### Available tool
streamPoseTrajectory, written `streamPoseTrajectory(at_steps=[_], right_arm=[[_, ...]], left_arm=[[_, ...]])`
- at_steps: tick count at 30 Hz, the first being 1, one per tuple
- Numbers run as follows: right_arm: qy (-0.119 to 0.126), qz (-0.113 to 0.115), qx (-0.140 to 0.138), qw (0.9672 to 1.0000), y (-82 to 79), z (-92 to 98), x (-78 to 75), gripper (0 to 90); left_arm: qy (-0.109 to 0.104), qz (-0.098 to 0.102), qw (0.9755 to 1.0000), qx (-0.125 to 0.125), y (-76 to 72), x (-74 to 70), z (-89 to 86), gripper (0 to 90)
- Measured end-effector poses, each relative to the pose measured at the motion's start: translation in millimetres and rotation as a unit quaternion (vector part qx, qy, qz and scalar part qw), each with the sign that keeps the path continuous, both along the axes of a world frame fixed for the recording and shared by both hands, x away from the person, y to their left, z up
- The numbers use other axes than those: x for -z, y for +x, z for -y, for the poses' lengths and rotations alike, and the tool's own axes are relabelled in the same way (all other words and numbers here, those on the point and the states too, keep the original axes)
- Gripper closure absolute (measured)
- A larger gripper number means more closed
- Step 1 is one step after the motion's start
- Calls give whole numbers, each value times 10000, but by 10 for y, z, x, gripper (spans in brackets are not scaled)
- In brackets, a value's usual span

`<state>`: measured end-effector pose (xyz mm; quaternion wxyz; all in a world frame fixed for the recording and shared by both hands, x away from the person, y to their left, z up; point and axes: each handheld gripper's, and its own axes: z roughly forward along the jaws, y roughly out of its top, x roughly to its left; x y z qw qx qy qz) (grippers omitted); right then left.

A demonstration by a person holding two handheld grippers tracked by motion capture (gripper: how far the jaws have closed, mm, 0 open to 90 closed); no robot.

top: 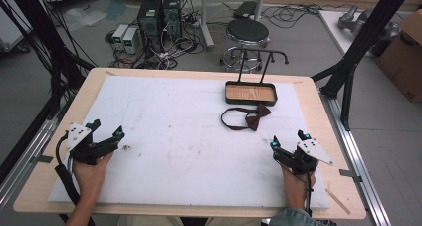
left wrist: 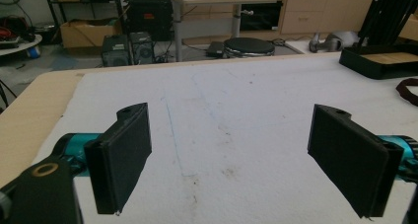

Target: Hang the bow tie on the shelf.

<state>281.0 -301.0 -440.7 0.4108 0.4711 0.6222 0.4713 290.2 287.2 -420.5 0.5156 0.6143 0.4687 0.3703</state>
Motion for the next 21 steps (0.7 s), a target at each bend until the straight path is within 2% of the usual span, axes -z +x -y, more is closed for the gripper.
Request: streamPoseTrajectory(at_steps=[11,18,21], right_arm=[[21,-39,-85,10000,-8,-17,2,116],[67,22,-74,9999,-8,-6,-9,117],[96,-66,-56,9999,36,1,-6,117]], left_arm=[[33,-33,10000,29,12,4,12,170],[9,-21,10000,9,17,5,7,170],[25,-31,10000,33,29,10,15,173]])
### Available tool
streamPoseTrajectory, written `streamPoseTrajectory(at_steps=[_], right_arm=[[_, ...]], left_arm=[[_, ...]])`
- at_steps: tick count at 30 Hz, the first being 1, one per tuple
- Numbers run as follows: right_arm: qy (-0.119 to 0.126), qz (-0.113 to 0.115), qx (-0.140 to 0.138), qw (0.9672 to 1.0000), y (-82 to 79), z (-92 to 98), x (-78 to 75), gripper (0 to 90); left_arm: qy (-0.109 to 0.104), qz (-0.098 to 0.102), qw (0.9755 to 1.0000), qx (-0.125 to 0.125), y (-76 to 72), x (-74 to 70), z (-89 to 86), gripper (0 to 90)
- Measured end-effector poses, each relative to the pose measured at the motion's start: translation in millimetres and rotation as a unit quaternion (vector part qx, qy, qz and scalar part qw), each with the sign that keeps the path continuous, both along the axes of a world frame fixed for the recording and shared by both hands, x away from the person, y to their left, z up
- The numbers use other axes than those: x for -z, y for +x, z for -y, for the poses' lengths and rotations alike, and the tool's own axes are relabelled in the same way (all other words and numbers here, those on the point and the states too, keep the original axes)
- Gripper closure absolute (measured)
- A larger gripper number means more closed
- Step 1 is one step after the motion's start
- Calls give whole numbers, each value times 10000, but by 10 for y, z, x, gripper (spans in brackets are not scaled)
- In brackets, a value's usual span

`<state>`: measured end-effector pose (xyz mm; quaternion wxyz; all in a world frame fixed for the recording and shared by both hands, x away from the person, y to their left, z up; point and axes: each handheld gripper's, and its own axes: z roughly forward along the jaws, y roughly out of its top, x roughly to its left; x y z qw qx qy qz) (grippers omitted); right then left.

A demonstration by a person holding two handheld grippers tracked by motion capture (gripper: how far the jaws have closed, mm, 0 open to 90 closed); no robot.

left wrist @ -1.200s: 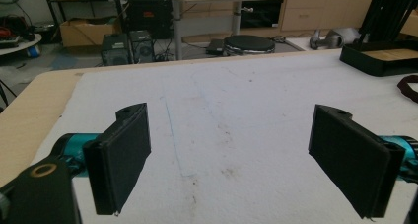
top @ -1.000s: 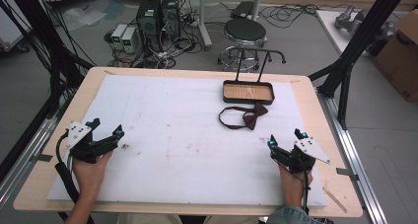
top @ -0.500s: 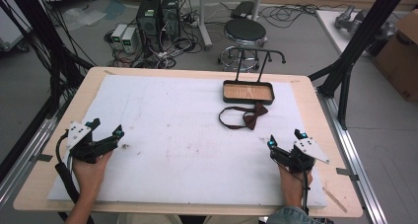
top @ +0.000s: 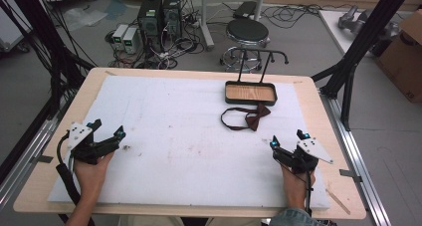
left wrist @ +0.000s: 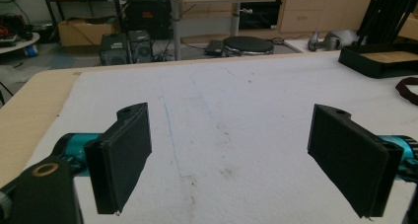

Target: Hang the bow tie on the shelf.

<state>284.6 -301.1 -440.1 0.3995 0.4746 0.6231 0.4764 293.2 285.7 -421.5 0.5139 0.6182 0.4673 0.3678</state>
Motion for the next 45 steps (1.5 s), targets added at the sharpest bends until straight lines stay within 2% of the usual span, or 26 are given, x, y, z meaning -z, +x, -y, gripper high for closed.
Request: streamPoseTrajectory(at_steps=[3,5,10,14,19,22,26,31,35,40,45], right_arm=[[34,-71,24,10000,55,-18,-19,117],[83,-36,39,10000,105,-39,-50,118],[83,-229,135,9996,289,-119,-158,121],[84,-283,135,9995,436,-152,-206,167],[152,-535,251,9981,621,-180,-206,213],[252,-707,313,9967,749,-205,-194,229],[228,-861,377,9953,911,-269,-173,252],[130,-1257,351,9914,1118,-369,-88,260],[198,-1470,363,9883,1216,-433,-25,277],[328,-1587,380,9860,1303,-490,4,295],[384,-1730,443,9832,1361,-530,7,380]], left_arm=[[26,26,10000,-4,0,-1,10,179],[24,45,10000,3,1,-3,14,179],[-7,49,10000,11,12,3,18,179],[-11,51,10000,16,10,2,24,179],[-14,44,10000,28,13,4,27,179],[-21,41,10000,41,15,4,30,179],[-12,30,10000,55,15,4,31,179],[-18,15,10000,71,18,6,31,179],[-34,18,10000,89,20,8,38,179],[-42,8,9999,111,22,10,34,183],[-60,3,9999,114,31,15,23,183]])
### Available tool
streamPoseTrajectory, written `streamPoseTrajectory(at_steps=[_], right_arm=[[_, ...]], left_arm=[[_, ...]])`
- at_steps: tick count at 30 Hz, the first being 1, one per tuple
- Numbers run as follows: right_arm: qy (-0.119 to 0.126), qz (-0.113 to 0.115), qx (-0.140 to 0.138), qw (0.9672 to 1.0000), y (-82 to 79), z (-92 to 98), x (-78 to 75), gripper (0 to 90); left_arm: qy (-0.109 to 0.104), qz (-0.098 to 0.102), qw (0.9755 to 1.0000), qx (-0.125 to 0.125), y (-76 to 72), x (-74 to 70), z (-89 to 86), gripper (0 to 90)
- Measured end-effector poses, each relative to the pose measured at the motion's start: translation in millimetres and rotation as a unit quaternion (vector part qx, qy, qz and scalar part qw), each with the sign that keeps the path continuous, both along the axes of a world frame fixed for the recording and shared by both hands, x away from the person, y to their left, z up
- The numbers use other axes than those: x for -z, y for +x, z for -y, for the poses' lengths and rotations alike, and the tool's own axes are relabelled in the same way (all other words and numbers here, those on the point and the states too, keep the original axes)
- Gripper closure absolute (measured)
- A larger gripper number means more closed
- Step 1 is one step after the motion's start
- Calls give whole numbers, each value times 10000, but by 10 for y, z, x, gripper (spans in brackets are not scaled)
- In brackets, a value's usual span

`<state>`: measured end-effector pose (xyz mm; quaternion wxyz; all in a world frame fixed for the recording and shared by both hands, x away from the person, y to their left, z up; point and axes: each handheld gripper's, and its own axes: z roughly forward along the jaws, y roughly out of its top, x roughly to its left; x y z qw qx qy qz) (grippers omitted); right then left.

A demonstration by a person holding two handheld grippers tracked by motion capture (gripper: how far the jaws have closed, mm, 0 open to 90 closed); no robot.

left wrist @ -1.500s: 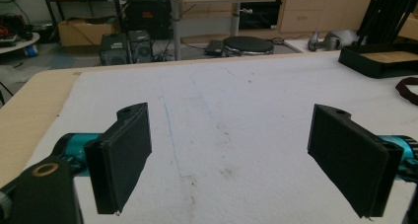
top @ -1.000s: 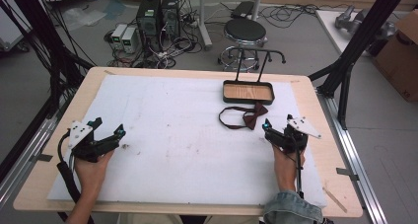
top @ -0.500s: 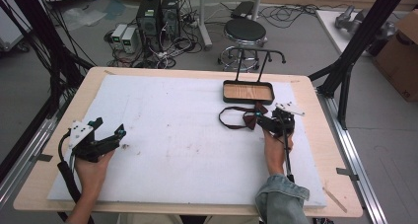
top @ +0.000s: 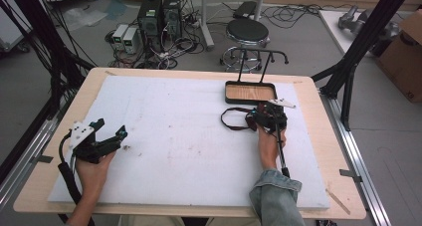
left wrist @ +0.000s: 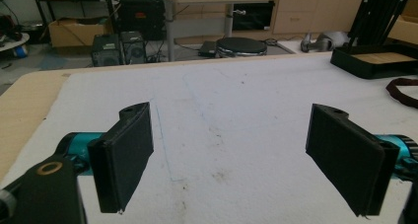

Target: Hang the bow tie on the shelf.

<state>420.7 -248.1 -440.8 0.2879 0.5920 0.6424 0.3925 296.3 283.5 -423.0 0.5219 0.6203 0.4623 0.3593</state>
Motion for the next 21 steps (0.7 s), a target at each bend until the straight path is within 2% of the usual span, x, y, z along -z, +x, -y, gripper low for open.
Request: streamPoseTrajectory(at_steps=[4,5,6,10,15,21], right_arm=[[63,-254,150,9995,20,28,48,445],[63,-254,150,9995,20,28,48,445],[256,-356,178,9989,29,51,69,477],[439,-427,125,9980,43,43,98,534],[581,-500,131,9970,61,67,109,561],[618,-594,80,9963,84,49,113,641]], left_arm=[[-8,5,10000,-6,-1,0,-1,183],[-8,5,10000,-6,-1,0,-1,183],[-4,-6,10000,2,0,1,-2,183],[21,-24,10000,8,2,2,2,183],[6,-25,10000,10,5,4,9,184],[49,-35,10000,45,10,6,21,188]])
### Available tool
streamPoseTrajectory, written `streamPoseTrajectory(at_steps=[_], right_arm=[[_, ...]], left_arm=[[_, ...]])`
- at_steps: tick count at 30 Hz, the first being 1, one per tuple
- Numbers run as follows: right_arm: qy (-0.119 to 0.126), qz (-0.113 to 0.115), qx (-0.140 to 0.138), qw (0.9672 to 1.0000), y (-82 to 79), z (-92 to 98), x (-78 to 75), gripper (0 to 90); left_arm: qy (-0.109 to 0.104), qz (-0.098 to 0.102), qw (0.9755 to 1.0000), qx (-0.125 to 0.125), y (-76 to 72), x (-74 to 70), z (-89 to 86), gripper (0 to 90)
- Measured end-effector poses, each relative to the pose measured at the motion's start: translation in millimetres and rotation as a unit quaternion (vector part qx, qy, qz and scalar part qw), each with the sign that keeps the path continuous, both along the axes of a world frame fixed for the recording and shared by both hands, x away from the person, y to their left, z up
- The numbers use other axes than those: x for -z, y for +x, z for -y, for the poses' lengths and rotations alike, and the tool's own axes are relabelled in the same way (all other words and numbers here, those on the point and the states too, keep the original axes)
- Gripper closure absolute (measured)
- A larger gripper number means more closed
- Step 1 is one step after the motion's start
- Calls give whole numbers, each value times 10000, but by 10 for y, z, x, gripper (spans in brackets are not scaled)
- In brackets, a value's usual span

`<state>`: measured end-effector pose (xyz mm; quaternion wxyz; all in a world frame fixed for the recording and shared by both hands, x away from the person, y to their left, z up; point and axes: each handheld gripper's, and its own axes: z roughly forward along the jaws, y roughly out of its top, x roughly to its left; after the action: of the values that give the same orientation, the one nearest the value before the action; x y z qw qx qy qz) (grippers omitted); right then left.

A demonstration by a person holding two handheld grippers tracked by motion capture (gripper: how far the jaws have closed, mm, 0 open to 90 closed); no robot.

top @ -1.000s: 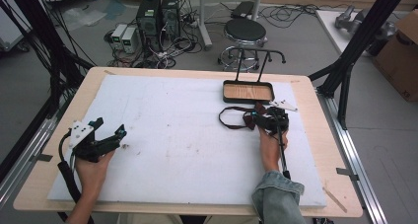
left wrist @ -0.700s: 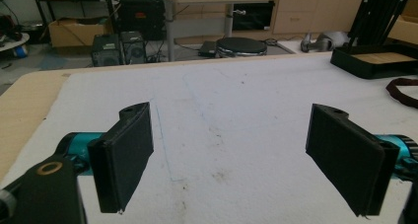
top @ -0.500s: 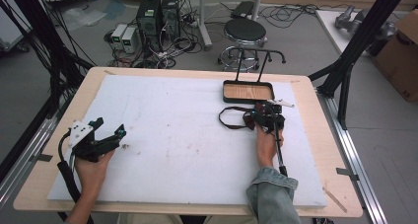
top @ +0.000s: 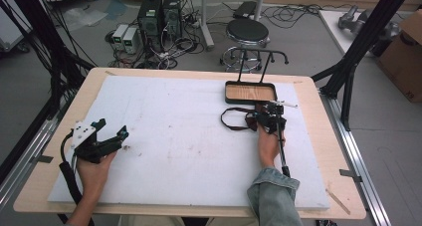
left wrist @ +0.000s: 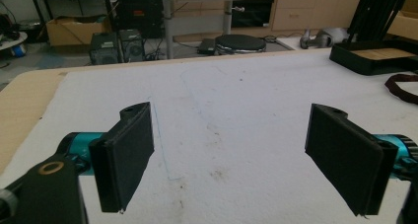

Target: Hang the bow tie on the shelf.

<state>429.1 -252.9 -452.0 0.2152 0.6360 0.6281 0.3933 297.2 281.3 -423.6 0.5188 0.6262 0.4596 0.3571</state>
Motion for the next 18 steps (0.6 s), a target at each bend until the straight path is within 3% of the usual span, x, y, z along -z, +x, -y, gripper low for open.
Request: streamPoseTrajectory(at_steps=[7,14,18], right_arm=[[21,-20,29,10000,6,-46,-5,757],[-16,61,57,10000,-27,-20,-68,775],[-13,537,2,9986,-100,61,-238,774]], left_arm=[[-14,-8,10000,-8,-5,1,-7,188],[8,-2,10000,-41,-14,2,-19,189],[10,-3,10000,-48,-15,3,-20,189]])
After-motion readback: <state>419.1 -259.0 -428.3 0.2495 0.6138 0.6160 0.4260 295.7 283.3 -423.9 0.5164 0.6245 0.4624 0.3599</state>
